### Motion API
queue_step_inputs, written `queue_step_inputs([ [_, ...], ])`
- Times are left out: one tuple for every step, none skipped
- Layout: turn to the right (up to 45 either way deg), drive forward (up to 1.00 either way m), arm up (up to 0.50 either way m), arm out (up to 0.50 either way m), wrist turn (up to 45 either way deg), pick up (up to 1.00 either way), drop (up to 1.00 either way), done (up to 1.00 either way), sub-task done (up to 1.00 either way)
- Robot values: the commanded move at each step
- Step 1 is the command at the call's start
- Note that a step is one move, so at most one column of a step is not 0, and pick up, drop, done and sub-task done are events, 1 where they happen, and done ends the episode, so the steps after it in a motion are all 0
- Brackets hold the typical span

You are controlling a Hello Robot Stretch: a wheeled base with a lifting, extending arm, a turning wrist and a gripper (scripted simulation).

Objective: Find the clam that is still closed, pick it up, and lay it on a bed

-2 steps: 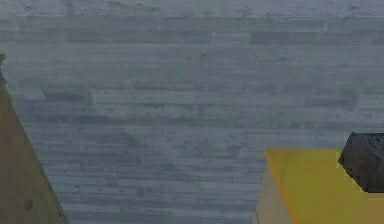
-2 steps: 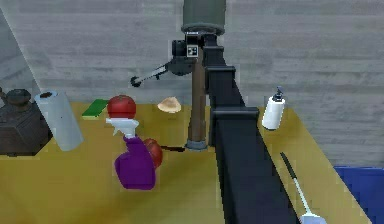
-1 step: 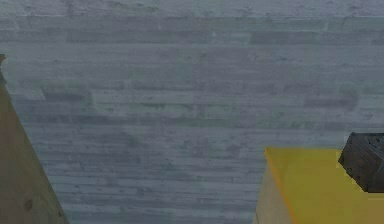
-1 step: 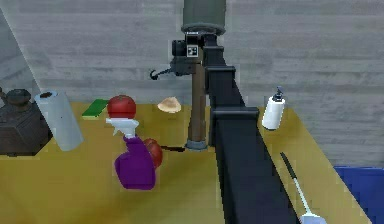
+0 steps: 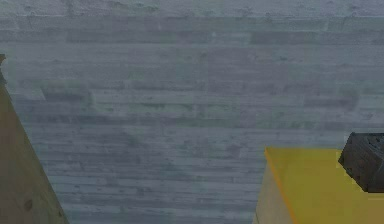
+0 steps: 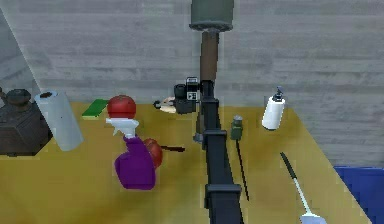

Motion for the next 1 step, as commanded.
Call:
queue_step_inputs([
  [0.0,0.00,0.00,0.00,0.0,1.00,0.00,0.00,0.00],
])
